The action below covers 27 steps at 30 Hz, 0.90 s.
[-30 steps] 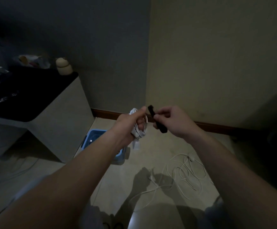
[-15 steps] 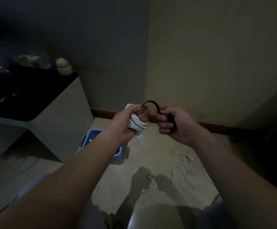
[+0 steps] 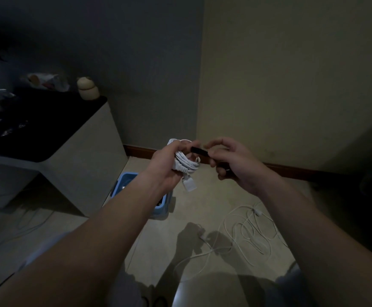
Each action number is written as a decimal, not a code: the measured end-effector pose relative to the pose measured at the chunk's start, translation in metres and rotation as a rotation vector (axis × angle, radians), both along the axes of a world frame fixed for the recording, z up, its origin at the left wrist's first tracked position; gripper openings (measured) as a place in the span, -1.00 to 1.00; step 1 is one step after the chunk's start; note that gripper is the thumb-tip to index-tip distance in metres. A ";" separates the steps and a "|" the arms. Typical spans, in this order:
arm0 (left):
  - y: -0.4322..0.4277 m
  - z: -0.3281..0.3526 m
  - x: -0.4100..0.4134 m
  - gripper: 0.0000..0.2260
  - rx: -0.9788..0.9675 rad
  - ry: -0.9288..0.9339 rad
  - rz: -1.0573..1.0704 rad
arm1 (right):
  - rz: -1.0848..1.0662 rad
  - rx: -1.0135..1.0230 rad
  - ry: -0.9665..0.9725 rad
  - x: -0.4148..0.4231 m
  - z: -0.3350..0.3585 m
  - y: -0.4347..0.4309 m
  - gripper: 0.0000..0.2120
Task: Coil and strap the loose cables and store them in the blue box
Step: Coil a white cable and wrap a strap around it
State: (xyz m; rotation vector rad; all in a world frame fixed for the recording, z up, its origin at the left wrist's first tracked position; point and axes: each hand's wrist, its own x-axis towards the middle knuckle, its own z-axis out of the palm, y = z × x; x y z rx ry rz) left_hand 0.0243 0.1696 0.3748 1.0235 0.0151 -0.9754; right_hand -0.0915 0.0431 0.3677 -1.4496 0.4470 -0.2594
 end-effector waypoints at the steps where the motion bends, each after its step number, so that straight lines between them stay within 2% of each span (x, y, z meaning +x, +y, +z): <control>1: 0.000 -0.001 0.000 -0.69 0.005 0.005 0.009 | 0.002 0.016 -0.021 0.000 0.001 -0.001 -0.69; 5: 0.000 -0.001 -0.002 -0.81 0.008 -0.031 -0.006 | 0.025 0.101 -0.081 0.000 0.000 -0.002 -0.63; 8: -0.001 -0.002 -0.003 -0.82 0.016 -0.044 -0.005 | 0.050 0.242 -0.134 -0.001 -0.001 -0.002 -0.57; 11: -0.002 -0.003 -0.005 -0.74 0.034 -0.057 -0.027 | 0.045 0.328 -0.188 -0.002 0.000 -0.002 -0.77; 13: -0.003 -0.004 -0.007 -0.74 0.008 -0.056 -0.032 | 0.042 0.362 -0.216 -0.003 0.000 -0.002 -0.81; 16: -0.003 -0.004 -0.008 -0.77 -0.020 -0.039 -0.033 | -0.026 0.305 -0.199 -0.002 0.000 -0.002 -0.84; 20: -0.003 -0.007 -0.004 -0.91 0.030 -0.084 -0.012 | -0.177 0.050 -0.138 0.001 0.002 -0.001 -0.79; 24: -0.004 -0.011 -0.002 -0.91 0.007 -0.071 0.001 | -0.213 -0.002 -0.141 0.001 0.003 0.004 -0.80; 27: -0.004 -0.011 -0.002 -0.92 0.014 -0.071 -0.004 | -0.231 -0.123 -0.127 0.003 0.002 0.008 -0.85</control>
